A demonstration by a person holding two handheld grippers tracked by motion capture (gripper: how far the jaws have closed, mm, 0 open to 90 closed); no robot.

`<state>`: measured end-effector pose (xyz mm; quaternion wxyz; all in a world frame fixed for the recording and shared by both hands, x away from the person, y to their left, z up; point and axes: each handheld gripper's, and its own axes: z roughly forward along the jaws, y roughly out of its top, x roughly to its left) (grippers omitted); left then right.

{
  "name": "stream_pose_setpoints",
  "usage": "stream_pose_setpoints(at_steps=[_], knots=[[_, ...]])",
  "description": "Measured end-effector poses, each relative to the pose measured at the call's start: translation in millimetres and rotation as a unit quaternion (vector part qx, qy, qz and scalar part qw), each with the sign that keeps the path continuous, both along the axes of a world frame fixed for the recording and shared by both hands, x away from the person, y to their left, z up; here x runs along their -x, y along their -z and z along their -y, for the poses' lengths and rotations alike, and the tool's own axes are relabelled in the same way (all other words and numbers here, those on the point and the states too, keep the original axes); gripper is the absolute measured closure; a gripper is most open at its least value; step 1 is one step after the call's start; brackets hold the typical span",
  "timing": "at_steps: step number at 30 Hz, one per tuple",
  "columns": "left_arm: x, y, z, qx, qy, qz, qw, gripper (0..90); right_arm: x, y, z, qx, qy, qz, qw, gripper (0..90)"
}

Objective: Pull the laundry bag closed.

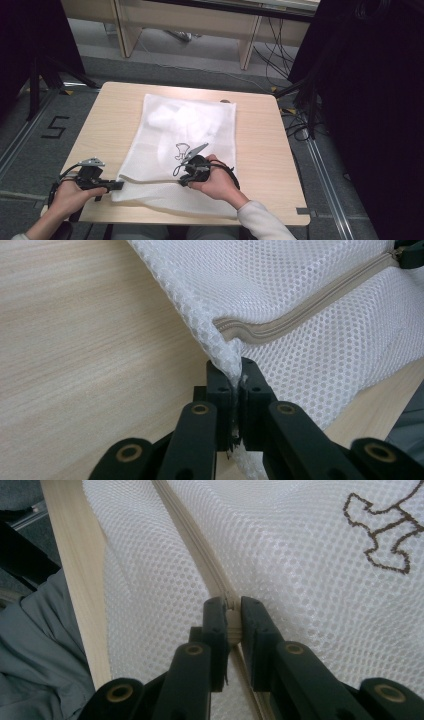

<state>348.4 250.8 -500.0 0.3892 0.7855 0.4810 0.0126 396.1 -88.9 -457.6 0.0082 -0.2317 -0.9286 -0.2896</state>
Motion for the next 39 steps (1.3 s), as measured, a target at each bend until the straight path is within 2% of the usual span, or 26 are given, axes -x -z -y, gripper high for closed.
stream_pose_setpoints(at_steps=[3, 4, 6, 10, 11, 13, 16, 22, 39], knots=[[-0.2, 0.0, -0.2, 0.001, 0.002, -0.002, 1.0000, 85.3, 0.1, -0.4, 1.6, 0.003, 0.002, 0.000, 1.0000, 82.6], [-0.2, 0.0, -0.2, 0.001, 0.002, -0.002, 1.0000, 85.3, 1.5, -1.4, 2.1, 0.006, 0.012, -0.005, 0.9999, 82.6], [-0.3, 0.0, -0.2, 0.001, 0.002, -0.002, 1.0000, 85.2, 0.1, -0.6, 2.7, 0.001, 0.001, 0.000, 1.0000, 82.6], [-0.2, 0.0, -0.3, 0.001, 0.002, -0.002, 1.0000, 85.3, 0.3, -0.9, 3.5, -0.001, 0.002, -0.001, 1.0000, 82.6], [0.1, 1.0, 0.5, 0.006, -0.003, 0.004, 1.0000, 85.2, 0.2, -1.3, 3.9, 0.001, 0.002, 0.000, 1.0000, 82.6], [-0.5, -0.3, -1.1, -0.004, 0.008, -0.003, 1.0000, 85.3, 0.2, -1.1, 4.4, 0.000, 0.003, 0.000, 1.0000, 82.6], [0.1, 0.8, 0.4, 0.006, -0.003, 0.004, 1.0000, 85.3, 1.0, -1.8, 5.4, 0.001, 0.008, -0.007, 0.9999, 82.6], [0.2, 0.8, 0.5, 0.006, -0.003, 0.005, 1.0000, 85.3, 0.9, -1.9, 7.8, 0.001, 0.007, 0.000, 1.0000, 82.6], [0.2, 0.4, 0.6, 0.006, -0.003, 0.005, 1.0000, 85.3, 2.0, -3.5, 15.6, -0.005, 0.008, -0.001, 1.0000, 82.5]])
